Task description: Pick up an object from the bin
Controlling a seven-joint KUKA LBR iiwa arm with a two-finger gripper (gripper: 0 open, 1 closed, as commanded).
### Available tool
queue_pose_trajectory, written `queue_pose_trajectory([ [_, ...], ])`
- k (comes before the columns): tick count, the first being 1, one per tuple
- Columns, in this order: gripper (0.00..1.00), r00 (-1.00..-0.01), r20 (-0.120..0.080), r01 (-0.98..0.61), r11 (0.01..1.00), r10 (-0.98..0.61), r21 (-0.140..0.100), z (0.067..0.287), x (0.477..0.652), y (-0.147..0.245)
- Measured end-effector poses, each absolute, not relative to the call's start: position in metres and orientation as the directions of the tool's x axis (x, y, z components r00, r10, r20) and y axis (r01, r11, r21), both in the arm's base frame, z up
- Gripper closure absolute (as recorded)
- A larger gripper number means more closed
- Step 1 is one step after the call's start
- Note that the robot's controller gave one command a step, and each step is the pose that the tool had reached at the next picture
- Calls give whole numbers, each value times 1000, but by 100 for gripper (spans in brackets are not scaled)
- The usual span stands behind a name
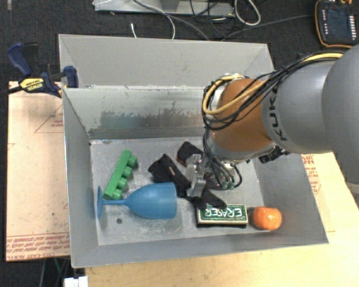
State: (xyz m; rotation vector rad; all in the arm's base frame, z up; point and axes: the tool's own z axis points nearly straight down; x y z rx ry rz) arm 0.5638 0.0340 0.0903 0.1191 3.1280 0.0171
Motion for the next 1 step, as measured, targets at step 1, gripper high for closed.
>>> queue_pose_trajectory([
  [1, 100, -997, -4, 76, 997, 76, 11, 121, 562, 34],
])
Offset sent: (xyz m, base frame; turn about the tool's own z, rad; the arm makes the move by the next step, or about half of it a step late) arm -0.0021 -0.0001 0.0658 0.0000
